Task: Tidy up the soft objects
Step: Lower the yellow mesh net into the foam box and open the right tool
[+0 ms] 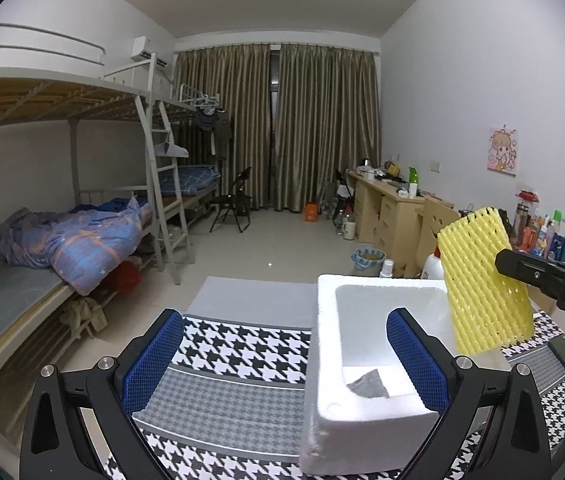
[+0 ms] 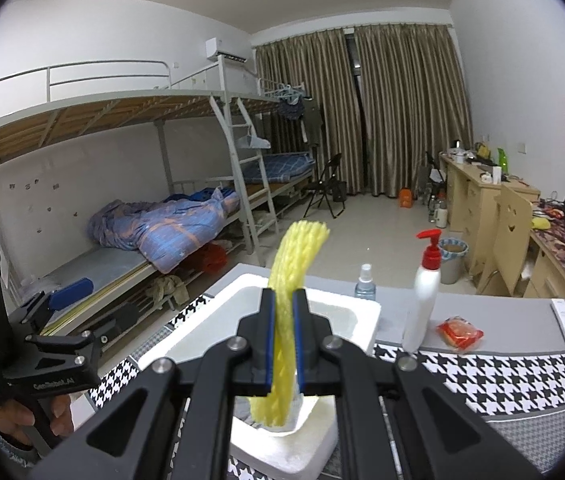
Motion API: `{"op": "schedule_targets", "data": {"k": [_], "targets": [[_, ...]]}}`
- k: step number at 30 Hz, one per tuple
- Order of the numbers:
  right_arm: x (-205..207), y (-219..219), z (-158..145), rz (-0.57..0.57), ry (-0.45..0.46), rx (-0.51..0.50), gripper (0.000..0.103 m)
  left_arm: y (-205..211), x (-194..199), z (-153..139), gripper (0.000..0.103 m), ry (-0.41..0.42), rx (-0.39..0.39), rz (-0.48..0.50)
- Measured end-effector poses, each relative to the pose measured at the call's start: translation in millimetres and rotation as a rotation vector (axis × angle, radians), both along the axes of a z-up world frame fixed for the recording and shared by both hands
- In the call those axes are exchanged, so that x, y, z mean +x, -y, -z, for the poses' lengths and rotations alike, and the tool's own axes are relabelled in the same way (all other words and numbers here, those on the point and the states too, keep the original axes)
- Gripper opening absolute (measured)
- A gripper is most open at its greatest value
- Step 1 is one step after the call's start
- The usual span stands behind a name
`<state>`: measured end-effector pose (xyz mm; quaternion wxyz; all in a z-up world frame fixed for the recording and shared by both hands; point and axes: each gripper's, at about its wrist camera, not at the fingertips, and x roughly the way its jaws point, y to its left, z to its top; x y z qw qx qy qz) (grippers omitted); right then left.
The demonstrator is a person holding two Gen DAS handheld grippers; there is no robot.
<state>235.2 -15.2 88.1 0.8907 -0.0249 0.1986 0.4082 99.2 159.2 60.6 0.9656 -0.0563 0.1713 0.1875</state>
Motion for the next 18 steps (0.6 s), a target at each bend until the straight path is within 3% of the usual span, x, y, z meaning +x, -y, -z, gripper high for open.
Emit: {"op": "schedule_targets", "data": {"k": [15, 18], "targets": [[2, -24, 11, -0.047, -0.028, -0.061, 0.011, -9, -12, 3, 0.102, 0.01, -0.008, -0.028], [5, -32, 14, -0.049, -0.04, -0.076, 0.023, -10, -13, 4, 0.102, 0.009, -0.011, -0.032]]}}
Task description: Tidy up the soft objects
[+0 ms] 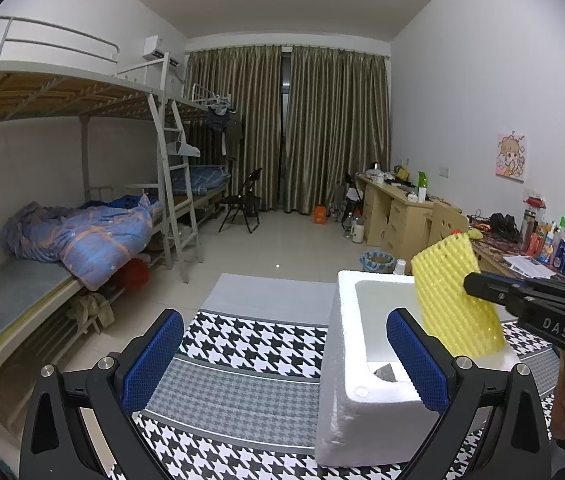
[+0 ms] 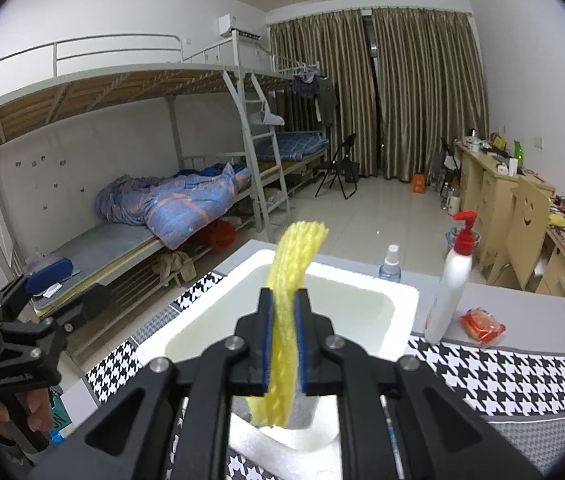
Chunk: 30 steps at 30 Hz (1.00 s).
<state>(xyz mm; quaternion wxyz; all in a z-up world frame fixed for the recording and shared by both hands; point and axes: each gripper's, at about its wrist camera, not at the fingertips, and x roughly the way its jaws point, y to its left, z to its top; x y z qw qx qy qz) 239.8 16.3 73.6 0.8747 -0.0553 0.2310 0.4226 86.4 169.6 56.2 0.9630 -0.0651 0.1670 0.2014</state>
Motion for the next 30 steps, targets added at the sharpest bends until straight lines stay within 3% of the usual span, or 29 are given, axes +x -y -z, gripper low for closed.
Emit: {"op": "schedule_targets", "data": {"k": [2, 4, 16, 22, 30], "targets": [[0, -3, 2, 0.0, -0.005, -0.009, 0.064, -2, -1, 0, 0.102, 0.001, -0.004, -0.003], [-4, -4, 3, 0.005, 0.011, -0.002, 0.079, -5, -2, 1, 0.102, 0.002, -0.007, -0.006], [-11, -5, 5, 0.005, 0.026, -0.019, 0.085, -7, -2, 1, 0.102, 0.0, -0.009, -0.01], [-16, 4, 4, 0.023, 0.039, -0.002, 0.094, -3, -5, -2, 0.102, 0.001, -0.001, -0.002], [-26, 14, 3, 0.032, 0.065, 0.003, 0.095, 10, -13, -6, 0.102, 0.012, 0.018, 0.014]]}}
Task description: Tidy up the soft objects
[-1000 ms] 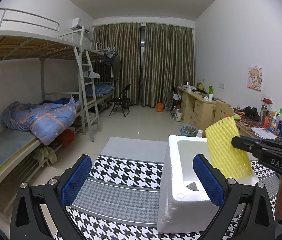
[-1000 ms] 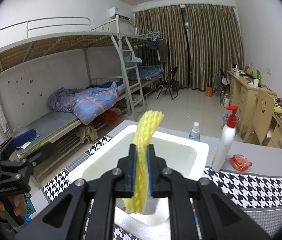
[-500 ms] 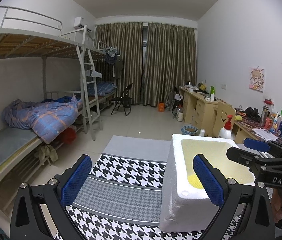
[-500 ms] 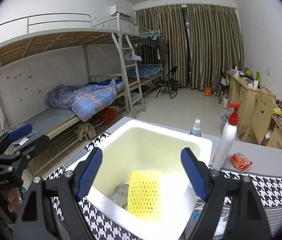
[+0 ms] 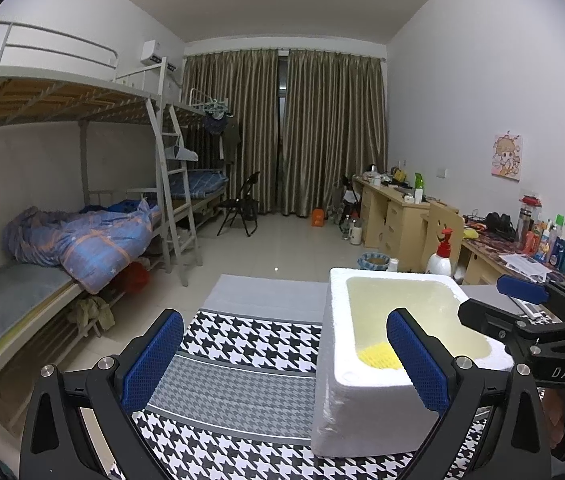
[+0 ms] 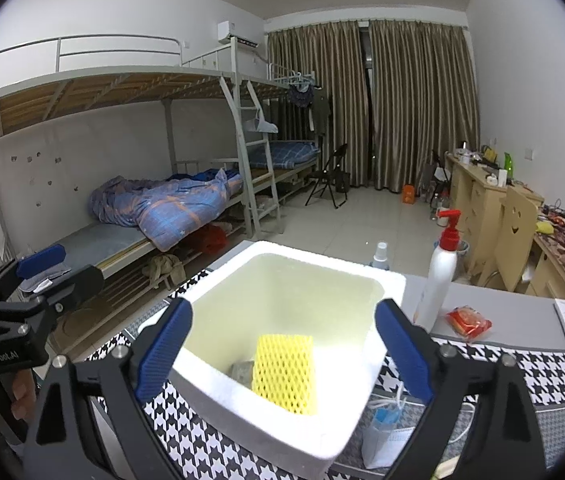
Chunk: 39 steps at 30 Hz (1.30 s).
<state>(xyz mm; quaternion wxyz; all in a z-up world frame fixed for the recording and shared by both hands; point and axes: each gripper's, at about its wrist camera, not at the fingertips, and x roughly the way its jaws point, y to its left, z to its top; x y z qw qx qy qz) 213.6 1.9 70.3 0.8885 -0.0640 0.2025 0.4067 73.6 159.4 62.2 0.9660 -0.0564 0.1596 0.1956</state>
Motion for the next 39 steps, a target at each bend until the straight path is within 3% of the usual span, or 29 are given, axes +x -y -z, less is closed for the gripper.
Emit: {"op": "schedule_targets", "data": {"k": [20, 39], "targets": [[-25, 32, -3, 0.047, 0.046, 0.028, 0.096, 39, -21, -6, 0.102, 0.036, 0.025, 0.072], [-27, 72, 6, 0.132, 0.041, 0.051, 0.097, 69, -16, 1, 0.102, 0.027, 0.025, 0.186]]}}
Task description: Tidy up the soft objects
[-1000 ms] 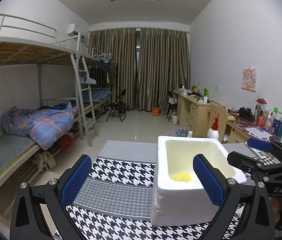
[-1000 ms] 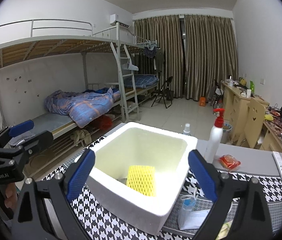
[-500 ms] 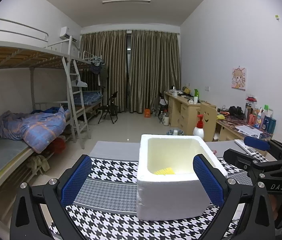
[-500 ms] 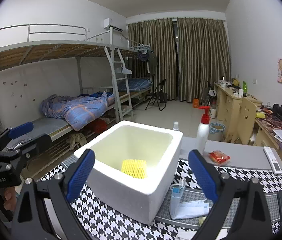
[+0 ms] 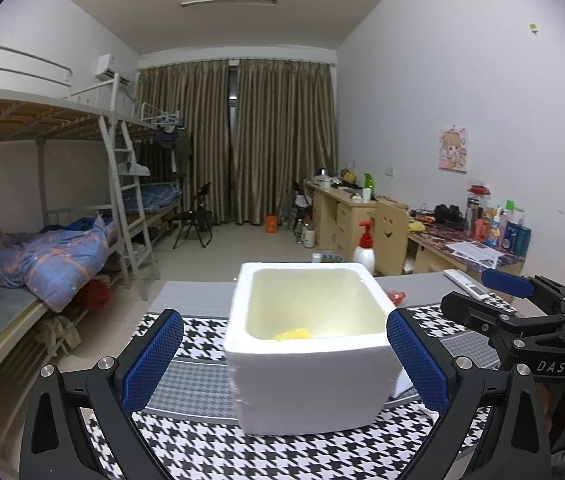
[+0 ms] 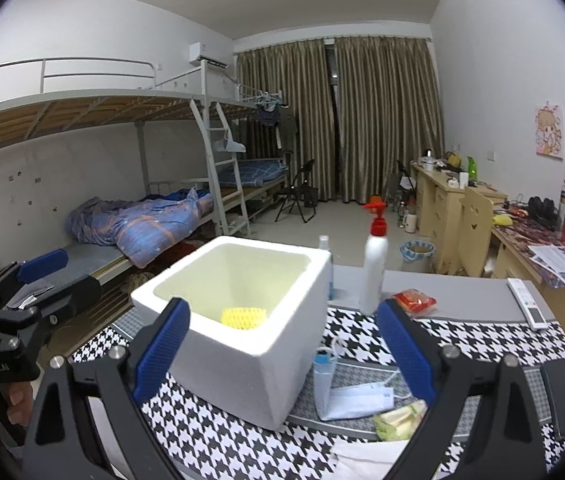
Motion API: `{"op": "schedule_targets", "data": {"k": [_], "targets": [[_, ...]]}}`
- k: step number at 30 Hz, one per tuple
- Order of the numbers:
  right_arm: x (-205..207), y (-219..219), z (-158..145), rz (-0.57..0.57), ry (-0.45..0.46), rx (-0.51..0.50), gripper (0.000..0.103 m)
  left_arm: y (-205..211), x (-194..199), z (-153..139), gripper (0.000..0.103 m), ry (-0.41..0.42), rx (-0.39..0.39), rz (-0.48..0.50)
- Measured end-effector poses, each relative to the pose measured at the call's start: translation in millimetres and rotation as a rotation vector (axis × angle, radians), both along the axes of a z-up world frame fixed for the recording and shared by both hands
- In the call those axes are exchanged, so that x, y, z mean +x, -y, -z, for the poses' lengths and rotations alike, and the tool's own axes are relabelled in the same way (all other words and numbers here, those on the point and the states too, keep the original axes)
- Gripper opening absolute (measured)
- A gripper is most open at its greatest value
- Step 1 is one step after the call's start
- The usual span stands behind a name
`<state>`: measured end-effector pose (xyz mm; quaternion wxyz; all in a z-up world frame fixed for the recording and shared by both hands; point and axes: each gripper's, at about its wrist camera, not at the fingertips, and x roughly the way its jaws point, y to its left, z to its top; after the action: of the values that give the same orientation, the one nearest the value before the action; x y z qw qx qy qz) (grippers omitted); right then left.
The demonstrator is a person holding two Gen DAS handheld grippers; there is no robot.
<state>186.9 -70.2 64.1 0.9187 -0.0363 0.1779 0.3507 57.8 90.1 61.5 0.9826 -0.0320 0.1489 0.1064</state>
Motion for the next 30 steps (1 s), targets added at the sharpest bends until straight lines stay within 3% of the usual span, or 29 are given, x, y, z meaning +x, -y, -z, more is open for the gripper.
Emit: {"op": "schedule_targets", "data": {"k": [30], "targets": [[4, 71, 19, 0.174, -0.024, 0.007, 0.097, 60, 26, 12, 0.102, -0.018, -0.014, 0.236]]}}
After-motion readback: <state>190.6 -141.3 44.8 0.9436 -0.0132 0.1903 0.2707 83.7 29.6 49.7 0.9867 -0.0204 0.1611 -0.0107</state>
